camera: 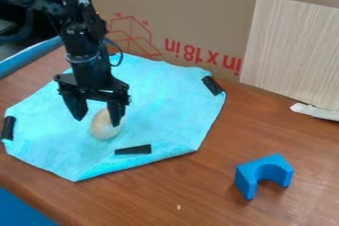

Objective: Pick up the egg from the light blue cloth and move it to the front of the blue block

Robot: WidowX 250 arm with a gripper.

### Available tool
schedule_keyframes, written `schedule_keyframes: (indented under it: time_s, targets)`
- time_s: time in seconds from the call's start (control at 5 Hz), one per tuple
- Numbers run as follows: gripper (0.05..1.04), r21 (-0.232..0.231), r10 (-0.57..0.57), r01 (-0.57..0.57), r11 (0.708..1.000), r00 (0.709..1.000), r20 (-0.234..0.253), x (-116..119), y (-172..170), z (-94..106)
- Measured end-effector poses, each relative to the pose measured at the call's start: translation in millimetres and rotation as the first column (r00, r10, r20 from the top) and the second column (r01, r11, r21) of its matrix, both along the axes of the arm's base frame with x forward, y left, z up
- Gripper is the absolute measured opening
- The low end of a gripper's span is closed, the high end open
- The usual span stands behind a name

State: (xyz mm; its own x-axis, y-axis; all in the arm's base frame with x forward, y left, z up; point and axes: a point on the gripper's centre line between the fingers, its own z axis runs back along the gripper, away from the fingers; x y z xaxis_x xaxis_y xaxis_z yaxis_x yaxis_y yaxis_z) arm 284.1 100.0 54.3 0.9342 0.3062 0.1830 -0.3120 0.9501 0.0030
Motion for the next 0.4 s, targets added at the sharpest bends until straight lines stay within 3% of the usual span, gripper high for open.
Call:
schedule_keyframes:
  time_s: [0.2, 0.4]
  targets:
    - [0.999, -0.021, 0.025, -0.026, 0.999, 0.999, -0.024, 0.9, 0.4, -10.0]
    - [0.972, -0.028, 0.031, -0.032, 0.999, 0.999, -0.018, 1.4, 1.6, -11.2]
